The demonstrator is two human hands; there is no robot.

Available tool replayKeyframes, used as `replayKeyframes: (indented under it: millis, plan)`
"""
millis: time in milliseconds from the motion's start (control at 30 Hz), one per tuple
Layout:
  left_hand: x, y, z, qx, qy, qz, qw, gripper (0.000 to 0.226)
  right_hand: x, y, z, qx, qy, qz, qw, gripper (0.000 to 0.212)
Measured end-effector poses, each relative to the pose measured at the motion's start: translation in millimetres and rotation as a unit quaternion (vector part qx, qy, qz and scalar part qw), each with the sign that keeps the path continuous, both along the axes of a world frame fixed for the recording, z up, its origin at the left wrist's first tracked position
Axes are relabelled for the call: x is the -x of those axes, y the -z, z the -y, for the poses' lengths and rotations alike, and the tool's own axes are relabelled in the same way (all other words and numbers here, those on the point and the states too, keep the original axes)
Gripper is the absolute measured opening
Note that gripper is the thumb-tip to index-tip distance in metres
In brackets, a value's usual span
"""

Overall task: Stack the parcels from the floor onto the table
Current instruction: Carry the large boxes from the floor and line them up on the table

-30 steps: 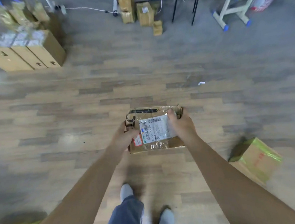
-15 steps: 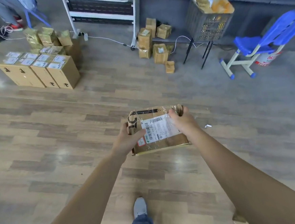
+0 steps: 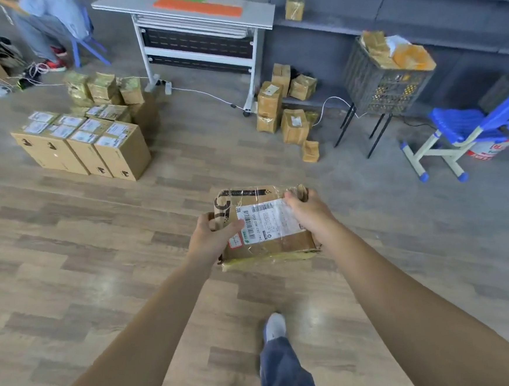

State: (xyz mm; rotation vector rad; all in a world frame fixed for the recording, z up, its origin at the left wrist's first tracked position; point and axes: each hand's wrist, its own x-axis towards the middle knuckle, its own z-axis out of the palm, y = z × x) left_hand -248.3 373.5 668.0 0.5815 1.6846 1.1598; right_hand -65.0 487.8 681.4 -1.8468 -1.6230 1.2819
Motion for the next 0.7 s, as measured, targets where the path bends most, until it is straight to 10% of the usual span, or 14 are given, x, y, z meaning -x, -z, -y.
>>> replayKeyframes:
  millis: [700]
  plan:
    - [129.1, -23.1, -315.5, 0.038, -0.118, -0.052, 0.991, 0.045, 145.0, -8.7, -365.8, 0.026, -0.180, 0.037, 0.983, 0.073]
